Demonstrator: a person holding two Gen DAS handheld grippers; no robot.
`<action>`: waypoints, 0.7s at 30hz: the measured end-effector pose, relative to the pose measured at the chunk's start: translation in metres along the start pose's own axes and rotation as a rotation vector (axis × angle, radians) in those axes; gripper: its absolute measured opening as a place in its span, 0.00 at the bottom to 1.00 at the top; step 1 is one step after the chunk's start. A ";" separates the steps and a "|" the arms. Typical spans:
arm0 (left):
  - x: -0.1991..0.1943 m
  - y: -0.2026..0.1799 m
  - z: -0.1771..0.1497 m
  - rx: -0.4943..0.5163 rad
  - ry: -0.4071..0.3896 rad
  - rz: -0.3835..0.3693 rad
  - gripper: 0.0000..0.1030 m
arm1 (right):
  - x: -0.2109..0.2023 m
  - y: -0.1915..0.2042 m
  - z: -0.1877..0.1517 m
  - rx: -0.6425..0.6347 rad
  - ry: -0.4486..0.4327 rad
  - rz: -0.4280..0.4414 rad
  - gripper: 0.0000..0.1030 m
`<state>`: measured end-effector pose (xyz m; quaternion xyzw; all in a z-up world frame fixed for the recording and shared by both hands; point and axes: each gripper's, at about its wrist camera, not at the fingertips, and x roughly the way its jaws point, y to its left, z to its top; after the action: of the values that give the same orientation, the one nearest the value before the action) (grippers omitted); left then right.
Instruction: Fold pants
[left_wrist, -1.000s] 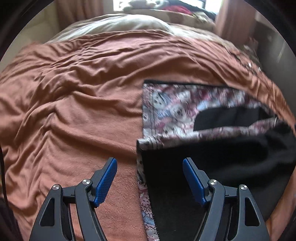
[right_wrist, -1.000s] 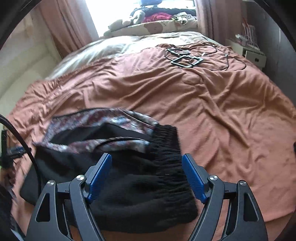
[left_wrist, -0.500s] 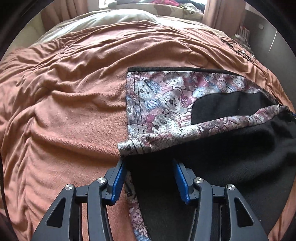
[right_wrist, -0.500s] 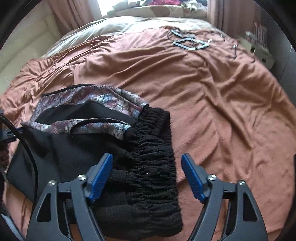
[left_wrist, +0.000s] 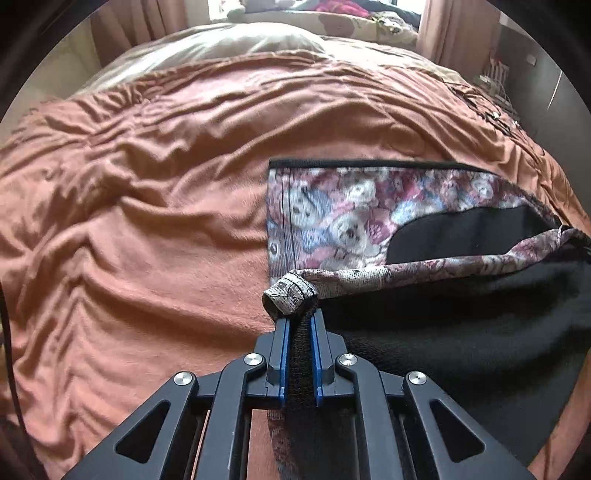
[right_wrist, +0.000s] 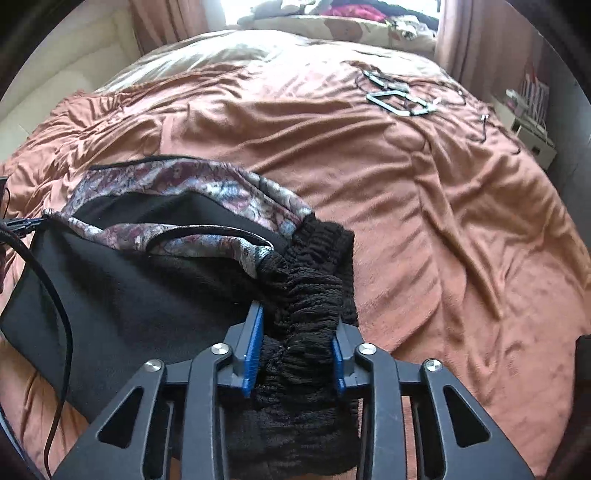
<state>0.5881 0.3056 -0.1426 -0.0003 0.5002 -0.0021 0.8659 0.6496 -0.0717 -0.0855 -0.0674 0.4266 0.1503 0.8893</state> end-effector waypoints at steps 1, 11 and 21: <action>-0.005 -0.002 0.002 0.009 -0.002 0.012 0.11 | -0.003 -0.001 0.000 0.001 -0.008 -0.003 0.25; -0.017 0.002 0.046 0.005 -0.023 0.113 0.11 | -0.014 0.011 0.008 0.023 -0.058 -0.061 0.25; 0.032 0.006 0.080 -0.030 -0.013 0.152 0.10 | 0.022 0.006 0.037 0.078 -0.053 -0.096 0.25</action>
<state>0.6731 0.3117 -0.1303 0.0245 0.4933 0.0712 0.8666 0.6882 -0.0520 -0.0790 -0.0491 0.4048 0.0924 0.9084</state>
